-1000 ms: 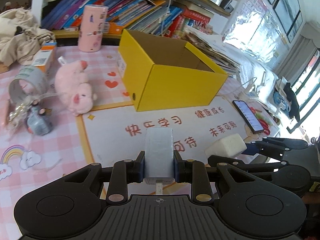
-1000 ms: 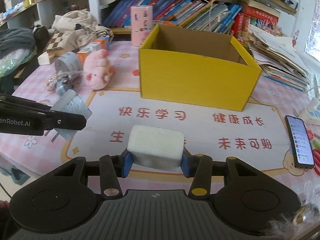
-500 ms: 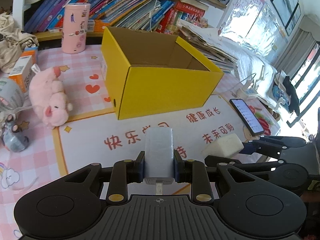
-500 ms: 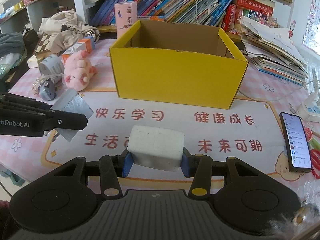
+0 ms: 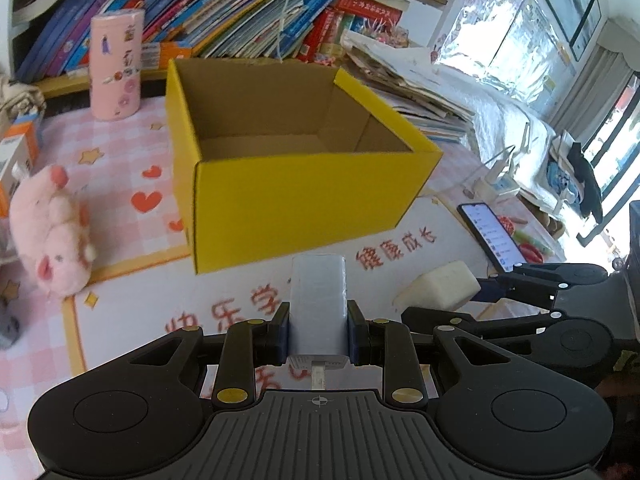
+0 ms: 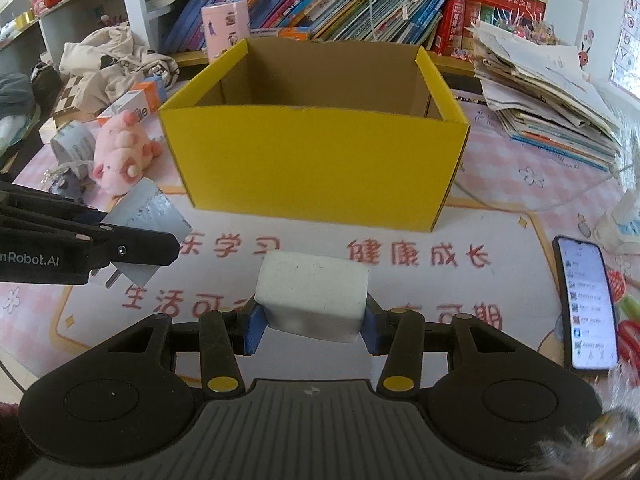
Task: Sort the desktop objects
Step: 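Carry the white block toward the yellow box with the right tool while the left tool holds the charger, then lower the white block into the yellow box and open the right tool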
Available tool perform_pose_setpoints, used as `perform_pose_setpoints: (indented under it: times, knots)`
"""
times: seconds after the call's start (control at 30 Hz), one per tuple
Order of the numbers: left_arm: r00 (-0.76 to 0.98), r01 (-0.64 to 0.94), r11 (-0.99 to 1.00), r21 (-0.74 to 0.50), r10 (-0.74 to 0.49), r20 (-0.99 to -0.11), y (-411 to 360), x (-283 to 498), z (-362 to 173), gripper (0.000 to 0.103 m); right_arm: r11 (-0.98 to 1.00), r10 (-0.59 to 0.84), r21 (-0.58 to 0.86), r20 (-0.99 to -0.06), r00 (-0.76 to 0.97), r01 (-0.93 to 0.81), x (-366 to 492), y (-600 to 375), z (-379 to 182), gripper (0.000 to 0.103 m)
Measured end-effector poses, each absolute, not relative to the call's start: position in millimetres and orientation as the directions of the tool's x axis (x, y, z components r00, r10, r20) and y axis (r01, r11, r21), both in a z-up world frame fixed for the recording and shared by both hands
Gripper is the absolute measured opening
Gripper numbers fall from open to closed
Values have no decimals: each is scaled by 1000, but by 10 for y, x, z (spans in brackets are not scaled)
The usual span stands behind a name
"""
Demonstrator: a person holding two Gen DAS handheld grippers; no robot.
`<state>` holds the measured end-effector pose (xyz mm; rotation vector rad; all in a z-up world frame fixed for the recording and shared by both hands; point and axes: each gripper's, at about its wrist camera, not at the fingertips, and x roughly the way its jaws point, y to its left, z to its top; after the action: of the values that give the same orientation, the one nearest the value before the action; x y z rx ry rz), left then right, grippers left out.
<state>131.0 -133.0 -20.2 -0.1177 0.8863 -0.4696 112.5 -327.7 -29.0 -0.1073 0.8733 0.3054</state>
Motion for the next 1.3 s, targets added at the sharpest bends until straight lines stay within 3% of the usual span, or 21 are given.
perform_pose_setpoints:
  times: [0.37,0.87,1.07,1.13,1.3]
  knots:
    - [612,364,905,-221,-411,-676,-1659,1460,81,25,923,298,48,-714,633,-381,1433,-3524,-12,44]
    - [753,290,943,-164,-330,-569,-1739,2029,532,25,862,429,28,-572,699,-507,2291,-3592,504,44]
    - [761,237,965,-109,-254,-597,-1744,2439,417,24,822,412,-71,-611,676,-565,2787,-3457,303,44]
    - [752,235,967,-94,-242,-613,-1755,2524,344,15,798,402,-104,-641,654,-593,2936,-3408,181,44]
    - [713,214,974,-70,-205,-670,-1760,2729,130,7,733,382,-140,-725,573,-665,3146,-3286,-120,44]
